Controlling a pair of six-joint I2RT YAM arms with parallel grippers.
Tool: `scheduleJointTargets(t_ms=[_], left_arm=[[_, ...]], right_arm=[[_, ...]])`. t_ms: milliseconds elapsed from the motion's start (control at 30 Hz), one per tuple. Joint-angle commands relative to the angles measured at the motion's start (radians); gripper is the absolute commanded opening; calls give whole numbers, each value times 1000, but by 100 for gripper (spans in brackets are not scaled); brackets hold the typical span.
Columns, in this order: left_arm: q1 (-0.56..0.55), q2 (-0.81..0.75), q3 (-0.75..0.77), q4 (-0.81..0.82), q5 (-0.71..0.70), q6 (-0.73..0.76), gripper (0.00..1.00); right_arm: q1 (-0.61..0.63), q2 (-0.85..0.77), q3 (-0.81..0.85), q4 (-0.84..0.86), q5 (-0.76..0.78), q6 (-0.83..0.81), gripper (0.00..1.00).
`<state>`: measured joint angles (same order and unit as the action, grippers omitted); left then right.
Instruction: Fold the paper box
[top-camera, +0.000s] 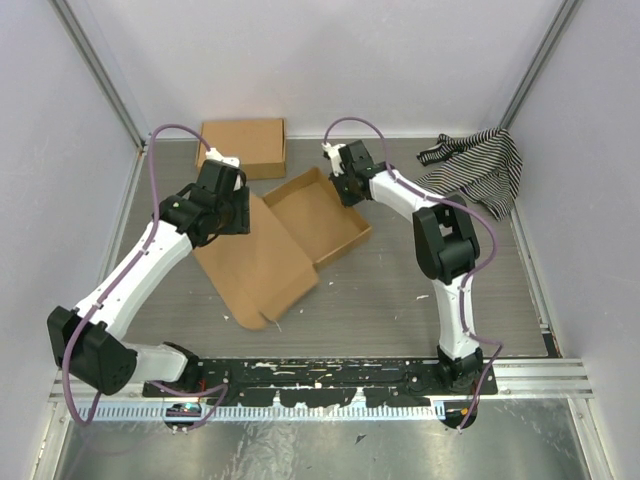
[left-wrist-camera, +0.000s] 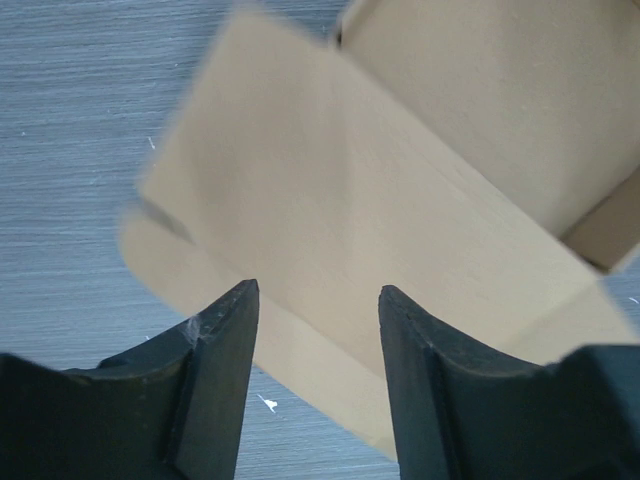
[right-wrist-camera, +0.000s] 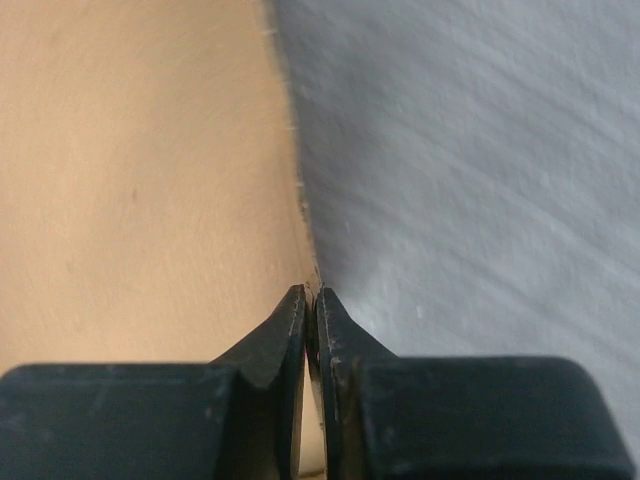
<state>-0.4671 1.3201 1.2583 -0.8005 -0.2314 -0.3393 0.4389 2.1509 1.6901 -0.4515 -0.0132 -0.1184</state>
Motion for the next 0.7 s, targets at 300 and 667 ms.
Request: scheduleJointTargets(t_ms=[300,667], left_arm=[[4,-171,-58,-29,199,-101,56],[3,-326,-151,-77,247,-137,67]], right_arm=[[178,-739,-541,-343,-166,669,33],[389,-863,-309,-537,193,628,62]])
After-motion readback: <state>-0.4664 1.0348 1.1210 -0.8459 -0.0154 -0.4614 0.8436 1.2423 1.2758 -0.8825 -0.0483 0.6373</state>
